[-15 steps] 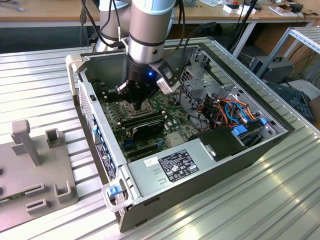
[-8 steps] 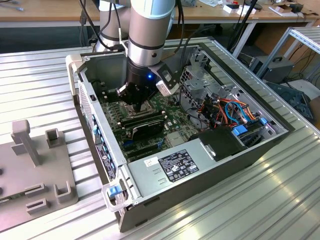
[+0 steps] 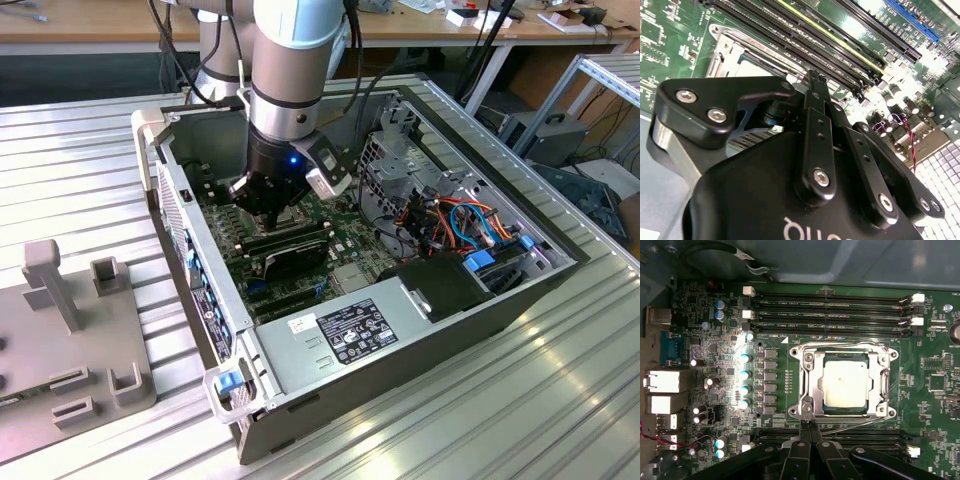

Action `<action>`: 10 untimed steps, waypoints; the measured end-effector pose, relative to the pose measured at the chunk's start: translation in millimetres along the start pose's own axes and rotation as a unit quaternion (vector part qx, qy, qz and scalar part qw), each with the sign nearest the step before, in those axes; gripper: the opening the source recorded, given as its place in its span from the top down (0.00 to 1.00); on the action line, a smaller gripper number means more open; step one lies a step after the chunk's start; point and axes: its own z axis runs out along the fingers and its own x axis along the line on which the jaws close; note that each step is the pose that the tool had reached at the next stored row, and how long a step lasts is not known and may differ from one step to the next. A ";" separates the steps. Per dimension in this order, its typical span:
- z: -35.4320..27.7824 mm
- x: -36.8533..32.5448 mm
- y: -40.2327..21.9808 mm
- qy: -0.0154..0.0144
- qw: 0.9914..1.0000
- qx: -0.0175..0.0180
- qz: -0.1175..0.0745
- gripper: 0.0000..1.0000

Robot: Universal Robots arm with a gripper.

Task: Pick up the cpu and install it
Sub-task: 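Install the second cpu locking lever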

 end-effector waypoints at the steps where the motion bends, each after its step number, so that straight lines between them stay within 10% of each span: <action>1: 0.3 0.1 -0.1 0.000 1.000 0.000 0.000 0.89; 10: 0.4 0.0 0.0 0.000 1.000 0.000 0.000 0.89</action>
